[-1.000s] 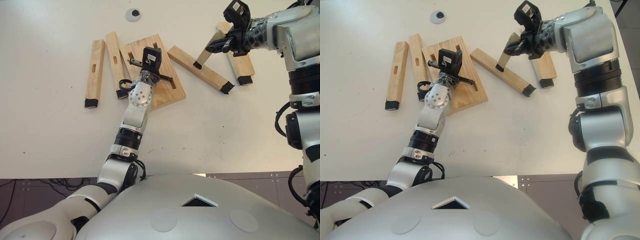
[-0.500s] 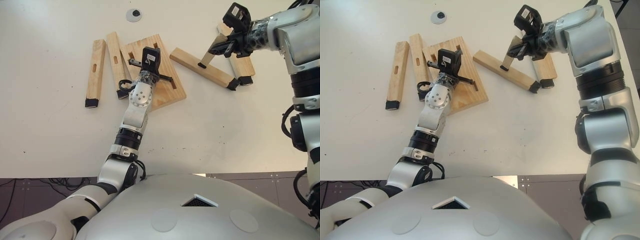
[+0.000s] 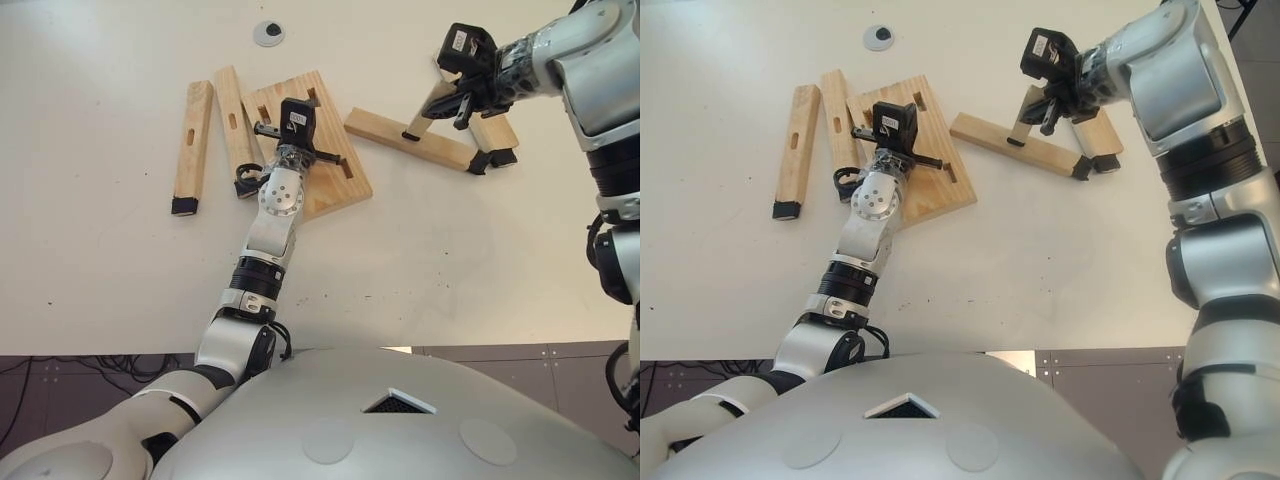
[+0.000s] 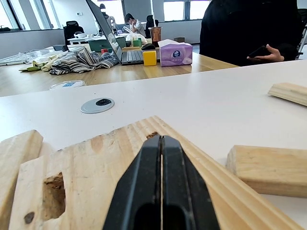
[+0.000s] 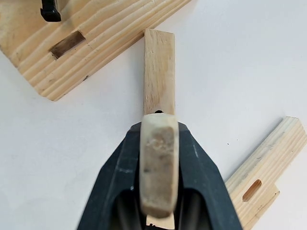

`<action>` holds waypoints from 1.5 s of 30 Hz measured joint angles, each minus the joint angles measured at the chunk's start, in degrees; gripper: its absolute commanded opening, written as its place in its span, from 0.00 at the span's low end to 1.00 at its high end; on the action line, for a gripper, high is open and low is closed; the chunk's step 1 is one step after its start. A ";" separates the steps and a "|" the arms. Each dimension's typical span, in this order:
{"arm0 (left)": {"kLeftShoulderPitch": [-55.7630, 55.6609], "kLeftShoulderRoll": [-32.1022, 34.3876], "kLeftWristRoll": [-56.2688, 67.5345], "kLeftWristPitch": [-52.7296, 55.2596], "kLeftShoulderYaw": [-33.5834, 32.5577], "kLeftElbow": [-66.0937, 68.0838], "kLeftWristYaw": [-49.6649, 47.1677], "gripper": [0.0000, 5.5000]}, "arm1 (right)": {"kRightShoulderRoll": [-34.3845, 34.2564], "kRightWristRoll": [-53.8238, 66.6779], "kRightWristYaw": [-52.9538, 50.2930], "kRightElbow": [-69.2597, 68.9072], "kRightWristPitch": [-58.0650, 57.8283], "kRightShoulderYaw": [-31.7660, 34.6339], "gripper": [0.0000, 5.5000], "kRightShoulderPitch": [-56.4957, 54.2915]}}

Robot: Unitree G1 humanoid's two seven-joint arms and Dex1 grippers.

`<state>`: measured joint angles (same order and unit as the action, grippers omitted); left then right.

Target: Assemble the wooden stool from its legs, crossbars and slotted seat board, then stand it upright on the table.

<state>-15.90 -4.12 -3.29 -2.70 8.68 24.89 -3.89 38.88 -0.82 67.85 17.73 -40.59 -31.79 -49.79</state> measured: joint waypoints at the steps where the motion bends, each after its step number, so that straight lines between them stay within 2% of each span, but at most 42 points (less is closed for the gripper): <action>1: 0.00 0.00 0.01 -0.09 -0.02 0.14 -0.38 0.00 | -0.02 -0.99 0.73 0.81 0.96 -0.45 0.08 -0.26; 6: -0.01 -0.01 0.37 -0.78 -0.60 1.43 -1.36 0.00 | -0.04 -3.92 2.11 4.57 7.02 -2.46 0.08 -1.75; 9: -0.01 -0.01 1.07 -0.90 -0.81 1.49 -1.58 0.00 | -0.30 -4.13 2.41 4.71 6.32 -2.31 0.08 -1.82; 11: 0.00 0.01 1.13 -0.91 -1.05 1.49 -1.59 0.00 | -1.12 -3.68 2.36 5.14 3.02 -1.17 0.17 -2.06; 14: 0.10 0.07 1.12 -0.91 -1.15 1.48 -1.05 0.00 | -4.71 -0.76 1.85 7.87 -6.17 3.13 0.29 -1.31; 21: -0.01 0.21 1.01 -0.15 -0.98 0.66 1.73 0.00 | -7.23 4.49 -3.23 10.61 -13.39 12.57 0.29 -1.22; 31: 0.12 1.98 -0.08 3.17 0.04 -1.88 6.31 0.00 | -8.62 17.74 -9.08 -0.46 -24.95 28.98 0.29 -1.10; 33: 0.09 2.09 -0.11 3.68 0.06 -2.35 7.03 0.00 | -11.39 20.48 -12.70 -0.58 -24.12 34.21 0.22 -1.16; 34: 0.06 2.25 -0.14 3.83 0.09 -2.58 7.68 0.00 | -13.50 21.57 -16.37 -0.81 -20.71 38.51 0.18 -1.13; 36: 0.03 2.76 -0.17 4.19 0.15 -2.69 8.37 0.00 | -16.02 22.43 -21.13 -2.72 -15.67 42.89 0.11 0.35; 39: -0.16 3.97 -0.22 5.15 0.23 -3.60 10.05 0.00 | -22.74 22.94 -28.25 -8.50 -7.71 45.13 0.02 10.76; 42: -0.23 5.22 -0.26 6.18 0.16 -4.53 10.95 0.00 | -25.62 22.85 -32.48 -12.87 -3.46 44.61 0.01 17.48; 45: -0.59 6.45 -0.24 6.48 0.00 -4.95 12.04 0.00 | -27.50 23.84 -35.42 -17.22 0.09 44.74 0.01 18.29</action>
<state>-16.49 2.33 -3.53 3.77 8.68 19.93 8.15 11.39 23.02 32.44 0.51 -40.49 12.95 -31.50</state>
